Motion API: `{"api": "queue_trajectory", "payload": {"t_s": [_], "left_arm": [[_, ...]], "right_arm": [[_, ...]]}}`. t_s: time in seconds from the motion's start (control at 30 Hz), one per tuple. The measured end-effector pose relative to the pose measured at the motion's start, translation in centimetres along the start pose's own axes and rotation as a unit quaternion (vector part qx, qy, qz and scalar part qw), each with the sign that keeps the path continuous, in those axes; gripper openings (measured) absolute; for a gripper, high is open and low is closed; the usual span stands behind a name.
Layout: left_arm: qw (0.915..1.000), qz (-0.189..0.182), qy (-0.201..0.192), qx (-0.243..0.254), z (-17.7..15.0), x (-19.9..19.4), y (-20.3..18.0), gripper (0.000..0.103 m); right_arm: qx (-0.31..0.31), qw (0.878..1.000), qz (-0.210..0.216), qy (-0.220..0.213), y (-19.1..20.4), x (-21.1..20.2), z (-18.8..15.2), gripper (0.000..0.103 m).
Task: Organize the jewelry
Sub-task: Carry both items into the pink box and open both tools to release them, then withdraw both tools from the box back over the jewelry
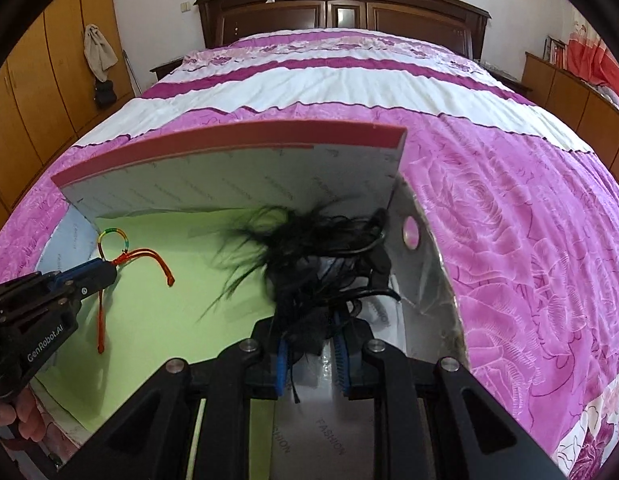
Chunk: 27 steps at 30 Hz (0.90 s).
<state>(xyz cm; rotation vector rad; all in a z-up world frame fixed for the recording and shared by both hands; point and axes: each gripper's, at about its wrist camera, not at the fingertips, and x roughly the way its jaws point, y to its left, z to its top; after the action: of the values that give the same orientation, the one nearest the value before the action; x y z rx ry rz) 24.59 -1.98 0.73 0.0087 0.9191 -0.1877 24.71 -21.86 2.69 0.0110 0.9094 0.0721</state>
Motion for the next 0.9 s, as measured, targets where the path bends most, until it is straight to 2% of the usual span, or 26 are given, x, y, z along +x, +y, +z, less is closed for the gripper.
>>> {"api": "queue_trajectory", "payload": {"t_s": [0.1, 0.2, 0.27, 0.3, 0.37, 0.47, 0.9], "left_arm": [[0.9999, 0.002, 0.007, 0.009, 0.1, 0.1, -0.3, 0.004], [0.9997, 0.005, 0.01, 0.021, 0.1, -0.2, -0.7, 0.013], [0.9997, 0.005, 0.004, 0.022, 0.1, -0.8, -0.9, 0.026], [0.9997, 0.005, 0.0, 0.022, 0.1, -1.1, -1.1, 0.029], [0.9997, 0.004, -0.01, 0.023, 0.0, -2.0, -1.3, 0.038], [0.9994, -0.001, -0.024, 0.025, 0.0, -3.4, -1.6, 0.042], [0.9976, -0.02, -0.064, 0.017, -1.2, -9.5, -2.1, 0.044]], "right_arm": [[0.01, 1.0, 0.011, 0.005, -0.1, -0.2, 0.2, 0.029], [0.014, 1.0, 0.026, 0.002, 0.0, -0.8, 0.2, 0.04], [0.011, 0.999, 0.036, -0.007, 0.2, -1.7, 0.2, 0.047], [0.009, 0.999, 0.037, -0.012, 0.4, -2.2, 0.2, 0.052], [0.006, 0.999, 0.036, -0.026, 0.5, -3.3, 0.1, 0.056], [0.01, 0.998, 0.043, -0.037, 0.5, -4.7, -0.1, 0.057], [0.041, 0.992, 0.076, -0.089, -0.6, -11.4, -1.7, 0.059]]}}
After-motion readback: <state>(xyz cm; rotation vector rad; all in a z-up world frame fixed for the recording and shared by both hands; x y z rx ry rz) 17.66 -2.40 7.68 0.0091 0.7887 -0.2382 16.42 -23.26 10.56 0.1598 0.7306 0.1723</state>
